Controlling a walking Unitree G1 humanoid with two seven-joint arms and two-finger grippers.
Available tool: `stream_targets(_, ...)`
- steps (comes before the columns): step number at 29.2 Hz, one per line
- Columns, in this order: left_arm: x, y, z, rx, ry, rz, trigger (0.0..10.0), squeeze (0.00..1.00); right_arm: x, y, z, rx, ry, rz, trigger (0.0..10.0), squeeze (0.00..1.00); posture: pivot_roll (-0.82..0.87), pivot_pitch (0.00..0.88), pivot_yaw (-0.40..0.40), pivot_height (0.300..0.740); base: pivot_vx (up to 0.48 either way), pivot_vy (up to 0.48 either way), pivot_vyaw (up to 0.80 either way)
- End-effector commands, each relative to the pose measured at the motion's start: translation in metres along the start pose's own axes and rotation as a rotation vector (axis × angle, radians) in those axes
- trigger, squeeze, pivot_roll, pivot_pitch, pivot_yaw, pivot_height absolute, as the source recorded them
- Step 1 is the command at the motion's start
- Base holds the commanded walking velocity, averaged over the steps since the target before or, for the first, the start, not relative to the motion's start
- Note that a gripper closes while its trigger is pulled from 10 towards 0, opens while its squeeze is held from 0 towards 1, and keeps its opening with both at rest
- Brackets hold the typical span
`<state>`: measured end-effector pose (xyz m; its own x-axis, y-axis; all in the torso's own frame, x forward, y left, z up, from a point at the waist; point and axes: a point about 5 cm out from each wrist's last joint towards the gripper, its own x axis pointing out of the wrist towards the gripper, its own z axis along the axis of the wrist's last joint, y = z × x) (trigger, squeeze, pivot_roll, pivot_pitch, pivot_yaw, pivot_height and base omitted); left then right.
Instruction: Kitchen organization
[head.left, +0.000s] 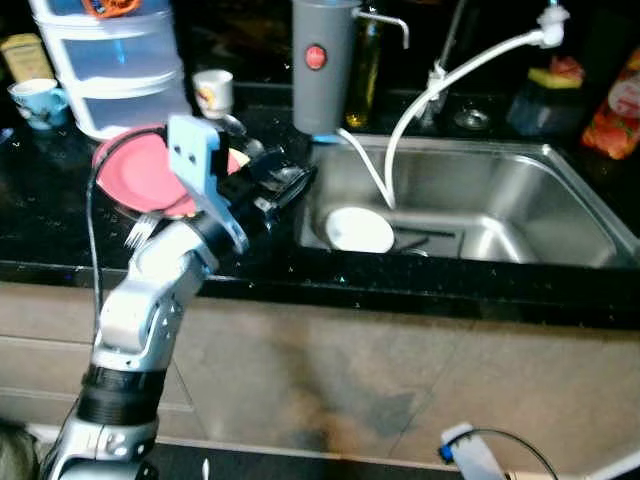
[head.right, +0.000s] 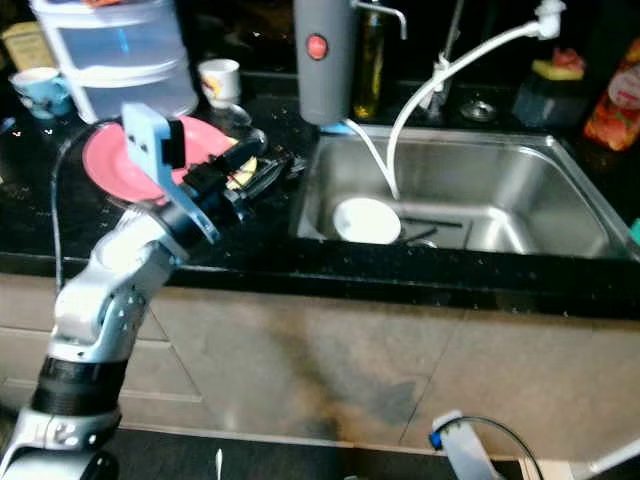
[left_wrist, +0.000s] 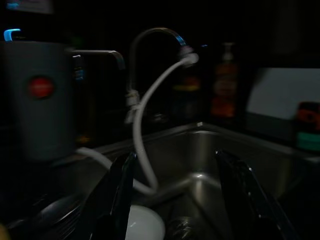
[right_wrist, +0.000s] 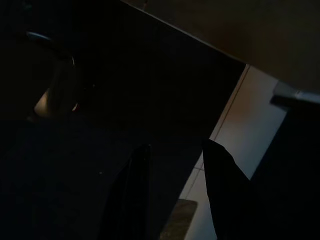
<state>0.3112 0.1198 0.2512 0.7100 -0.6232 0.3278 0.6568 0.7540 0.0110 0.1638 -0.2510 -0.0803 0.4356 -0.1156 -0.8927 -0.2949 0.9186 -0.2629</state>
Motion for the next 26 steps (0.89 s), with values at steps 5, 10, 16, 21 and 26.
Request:
stream_targets(5,0.002,0.0,0.002,0.03,-0.003,0.013,10.0,0.0,-0.001,-0.005,0.001,0.008,-0.012,-0.011,10.0,0.0,-0.01,0.0,0.02,0.74,0.0,0.0,-0.15)
stream_targets(10,0.0,0.012,0.009,0.082,-0.024,0.122,10.0,0.0,-0.001,-0.005,0.001,0.008,-0.011,-0.007,10.0,0.0,-0.01,0.0,0.019,0.74,0.0,0.0,0.0)
stream_targets(16,-0.007,0.034,0.012,0.148,-0.015,0.335,10.0,0.0,-0.001,-0.005,0.0,0.007,-0.01,-0.002,10.0,0.0,0.0,0.0,0.015,0.74,0.0,0.0,0.0)
stream_targets(21,-0.02,0.06,-0.002,0.134,0.073,0.541,10.0,0.0,-0.001,-0.004,0.0,0.001,-0.01,0.002,10.0,0.0,-0.01,0.0,0.016,0.74,0.226,0.0,0.0)
stream_targets(26,-0.021,0.068,-0.005,0.131,0.104,0.576,10.0,0.0,-0.001,-0.005,0.0,0.002,-0.01,0.002,10.0,0.0,-0.01,0.0,0.014,0.74,0.0,0.0,0.0)
